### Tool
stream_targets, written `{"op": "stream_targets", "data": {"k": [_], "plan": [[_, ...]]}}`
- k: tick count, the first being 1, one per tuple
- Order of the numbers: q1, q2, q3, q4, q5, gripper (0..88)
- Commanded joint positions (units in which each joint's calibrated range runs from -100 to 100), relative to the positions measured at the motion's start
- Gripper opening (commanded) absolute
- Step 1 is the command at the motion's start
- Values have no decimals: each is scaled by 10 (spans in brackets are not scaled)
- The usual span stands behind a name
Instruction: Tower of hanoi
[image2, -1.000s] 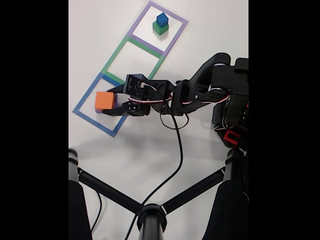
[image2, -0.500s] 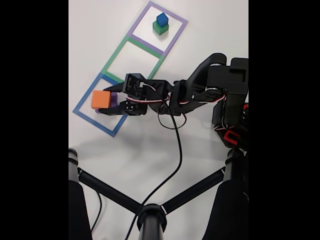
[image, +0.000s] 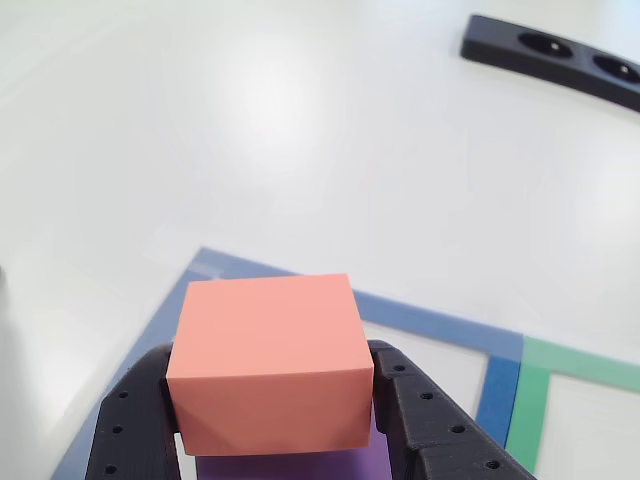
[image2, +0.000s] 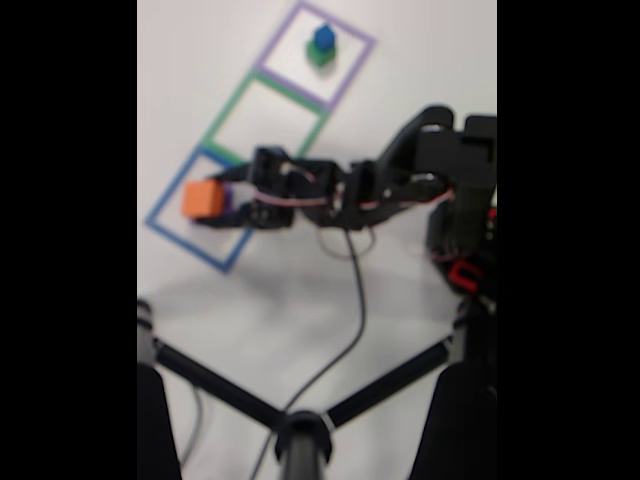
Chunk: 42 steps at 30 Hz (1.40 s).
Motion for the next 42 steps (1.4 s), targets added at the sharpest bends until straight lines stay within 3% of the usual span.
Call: {"op": "stream_targets", "data": {"k": [1,8,15,19,27,34,38,42], "plan": [[4,-14,5,-21,6,198],[7,-16,12,-33,6,282],[8,-48,-6,-17,6,302],[7,-115,-28,55,6,277],[36,-344,-33,366,6,1],[75,-536,-72,689,6,1],[112,-562,-219,922,6,1],[165,-556,-365,1083,6,0]]}}
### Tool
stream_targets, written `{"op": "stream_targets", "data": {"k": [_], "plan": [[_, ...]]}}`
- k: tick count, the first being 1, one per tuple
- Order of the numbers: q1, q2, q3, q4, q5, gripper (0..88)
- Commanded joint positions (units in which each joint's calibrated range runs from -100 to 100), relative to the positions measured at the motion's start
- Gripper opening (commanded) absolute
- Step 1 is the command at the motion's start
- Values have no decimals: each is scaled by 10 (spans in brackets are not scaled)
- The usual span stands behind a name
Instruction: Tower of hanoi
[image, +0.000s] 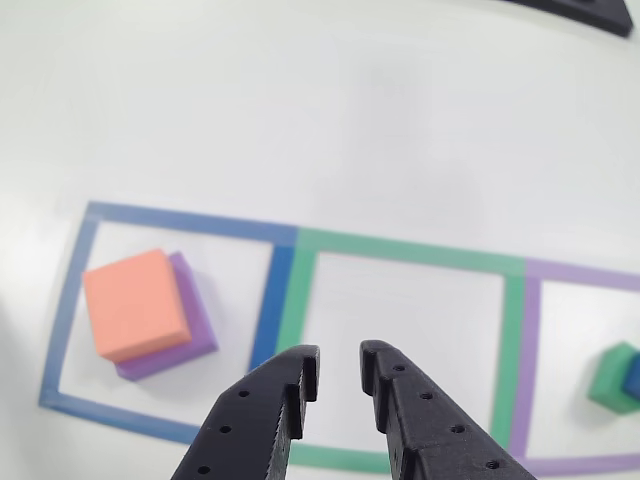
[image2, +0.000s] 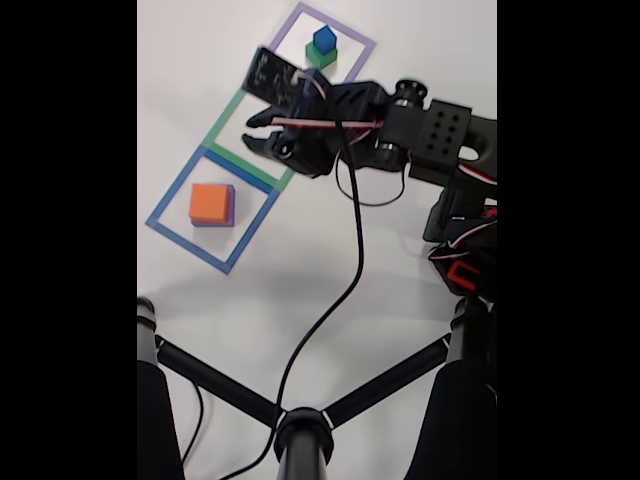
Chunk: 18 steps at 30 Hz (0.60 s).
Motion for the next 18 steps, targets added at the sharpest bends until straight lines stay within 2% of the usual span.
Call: {"op": "stream_targets", "data": {"k": [1,6,10,14,18], "plan": [[62,-14,-188,189,0,0],[138,11,-366,358,0,0],[178,20,-466,445,0,0],[202,24,-527,502,0,0],[217,18,-511,507,0,0]]}}
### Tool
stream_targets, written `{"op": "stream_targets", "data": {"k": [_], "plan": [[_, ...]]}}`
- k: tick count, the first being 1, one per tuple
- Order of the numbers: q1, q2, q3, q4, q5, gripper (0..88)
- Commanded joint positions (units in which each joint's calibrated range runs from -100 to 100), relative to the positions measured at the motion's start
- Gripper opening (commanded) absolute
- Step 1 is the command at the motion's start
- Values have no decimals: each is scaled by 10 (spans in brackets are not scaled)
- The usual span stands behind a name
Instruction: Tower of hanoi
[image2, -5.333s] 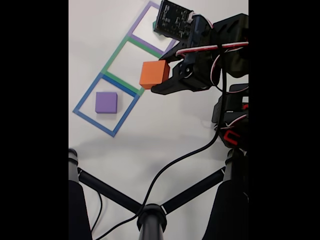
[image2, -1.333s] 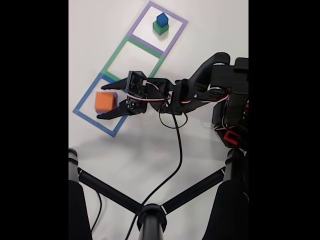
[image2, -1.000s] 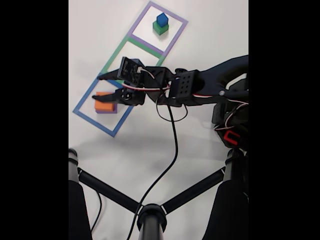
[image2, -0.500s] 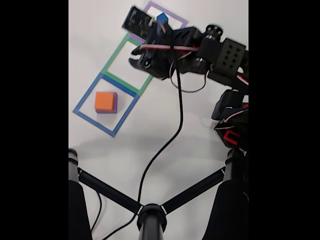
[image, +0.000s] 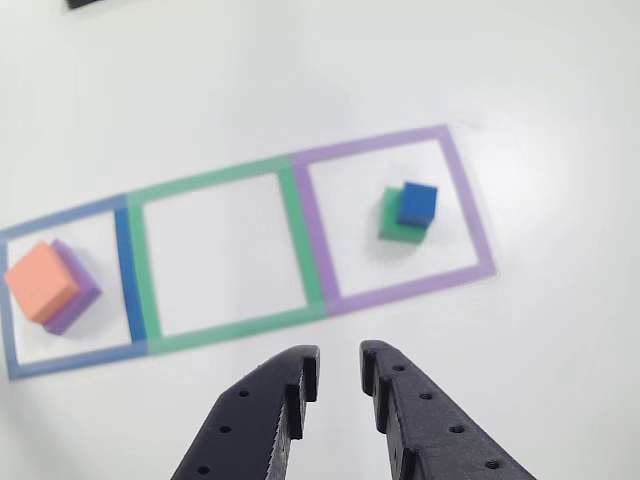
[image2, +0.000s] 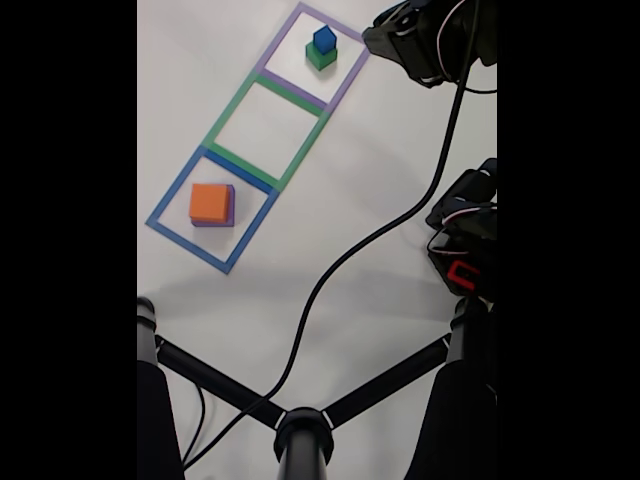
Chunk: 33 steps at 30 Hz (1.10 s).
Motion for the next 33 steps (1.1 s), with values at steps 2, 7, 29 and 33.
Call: {"op": "stream_targets", "data": {"k": [2,7,29,33], "plan": [[27,-12,16,-4,0,0],[71,-63,165,-95,0,41],[134,-51,827,-933,0,281],[136,-7,855,-1019,0,297]]}}
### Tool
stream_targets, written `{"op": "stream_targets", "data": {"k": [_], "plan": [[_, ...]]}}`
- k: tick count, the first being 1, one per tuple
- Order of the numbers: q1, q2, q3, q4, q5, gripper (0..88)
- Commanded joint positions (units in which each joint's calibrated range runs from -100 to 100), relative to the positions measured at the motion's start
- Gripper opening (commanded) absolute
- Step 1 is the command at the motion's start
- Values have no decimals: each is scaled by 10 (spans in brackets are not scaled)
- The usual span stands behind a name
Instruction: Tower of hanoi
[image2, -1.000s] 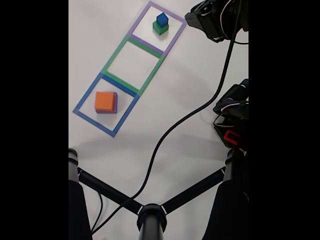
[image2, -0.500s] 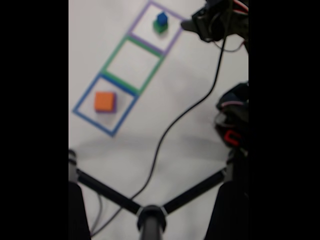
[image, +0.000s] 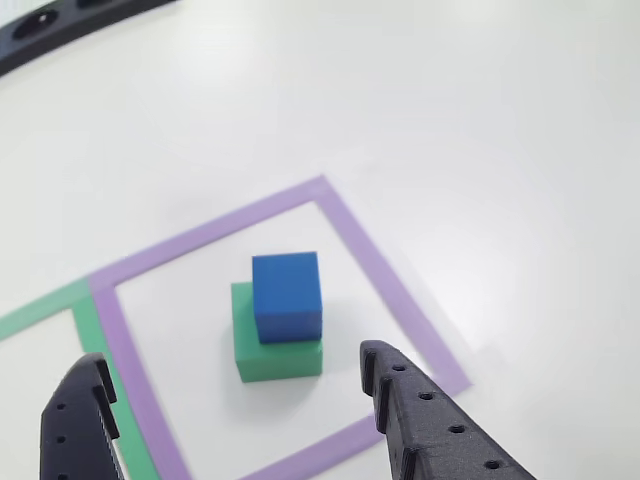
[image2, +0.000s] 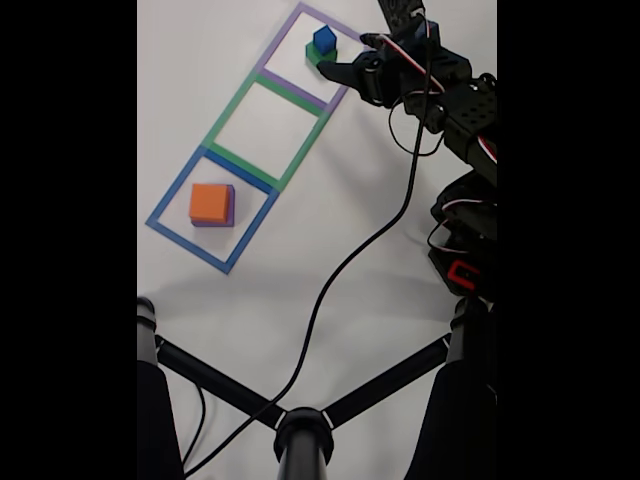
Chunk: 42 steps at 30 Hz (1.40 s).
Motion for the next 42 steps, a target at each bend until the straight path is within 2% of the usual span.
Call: {"op": "stream_targets", "data": {"k": [1,11,24,42], "plan": [[7,33,20,-112,0,306],[17,163,38,-294,0,327],[38,345,-10,-451,0,317],[26,541,-123,-561,0,264]]}}
